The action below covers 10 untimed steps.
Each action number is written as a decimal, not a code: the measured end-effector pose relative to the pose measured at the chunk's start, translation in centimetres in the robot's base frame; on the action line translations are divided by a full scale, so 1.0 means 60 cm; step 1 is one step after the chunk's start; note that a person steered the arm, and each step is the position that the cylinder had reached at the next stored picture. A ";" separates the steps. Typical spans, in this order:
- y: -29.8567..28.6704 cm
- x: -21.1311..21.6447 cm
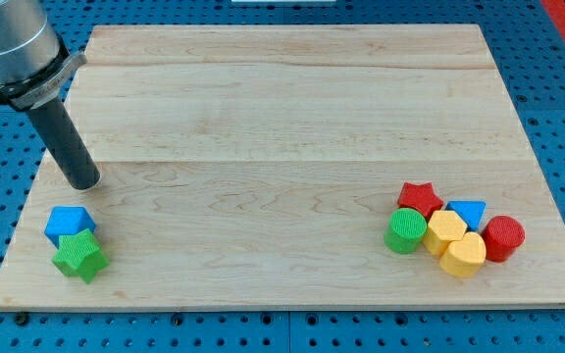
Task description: Separate green star from blue cube
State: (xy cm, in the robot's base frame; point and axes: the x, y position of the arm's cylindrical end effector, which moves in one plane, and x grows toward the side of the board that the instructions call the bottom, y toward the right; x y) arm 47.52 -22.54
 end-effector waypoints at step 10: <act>0.286 0.175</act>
State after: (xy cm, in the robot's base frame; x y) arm 58.00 -5.40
